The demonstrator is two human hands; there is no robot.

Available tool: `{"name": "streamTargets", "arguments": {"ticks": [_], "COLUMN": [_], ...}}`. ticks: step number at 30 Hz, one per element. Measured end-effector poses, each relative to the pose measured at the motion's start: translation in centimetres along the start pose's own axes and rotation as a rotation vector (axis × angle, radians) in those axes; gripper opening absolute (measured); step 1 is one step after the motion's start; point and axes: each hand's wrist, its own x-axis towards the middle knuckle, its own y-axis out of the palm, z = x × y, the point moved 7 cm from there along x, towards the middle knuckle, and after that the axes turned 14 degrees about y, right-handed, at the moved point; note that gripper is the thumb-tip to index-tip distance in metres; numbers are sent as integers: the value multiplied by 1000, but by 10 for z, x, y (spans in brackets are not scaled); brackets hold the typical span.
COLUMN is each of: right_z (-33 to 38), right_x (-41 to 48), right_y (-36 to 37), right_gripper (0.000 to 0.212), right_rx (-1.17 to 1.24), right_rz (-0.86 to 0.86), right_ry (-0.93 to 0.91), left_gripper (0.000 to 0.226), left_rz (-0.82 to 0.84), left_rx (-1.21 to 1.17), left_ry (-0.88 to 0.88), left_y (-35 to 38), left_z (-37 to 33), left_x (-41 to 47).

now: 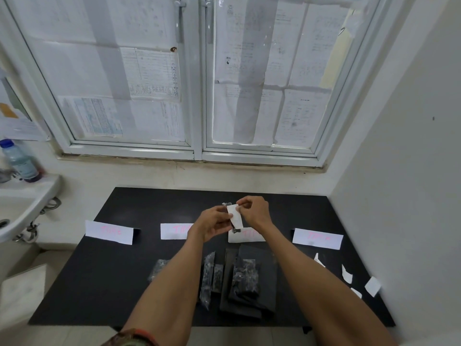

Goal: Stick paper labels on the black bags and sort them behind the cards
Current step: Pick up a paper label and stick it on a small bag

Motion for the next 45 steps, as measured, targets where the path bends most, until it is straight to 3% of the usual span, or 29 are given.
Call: {"name": "streamTargets", "arguments": {"ticks": [4,10,12,16,19,23,28,33,39,45], "right_z": [-2,-4,-6,-9,-13,-24,-31,-28,-26,-6], "right_x": [-2,-13,-16,-22,-22,-17,-12,-11,-11,-25], "right_y": [2,13,17,18,21,21,23,27,30,25], "right_gripper": [20,64,69,56,58,48,13,6,30,37], "right_rx": [31,107,117,131,175,363,300,308,284,125], "right_rz": [18,109,117,121,168,185,140,161,158,-16], "right_ry": [20,26,20,-15,20,141,146,149,146,-142], "left_gripper": [37,29,28,16,9,13,10,23,25,32], "left_rz": [-24,-97,-133,-169,-168,-179,-179,-150,-164,-212], "left_rx": [-21,-102,-118,-154,-172,-198,-181,-174,-188,-217], "left_ry": [2,22,28,48,48,37,47,45,50,79], "left_y": [-1,-3,-6,-9,-12,-17,-22,-25,-29,-34], "left_z": [0,-1,-2,-4,-3,-2,-5,-3,-4,-4], "left_x": [-1,-1,1,2,3,7,7,8,7,9]}}
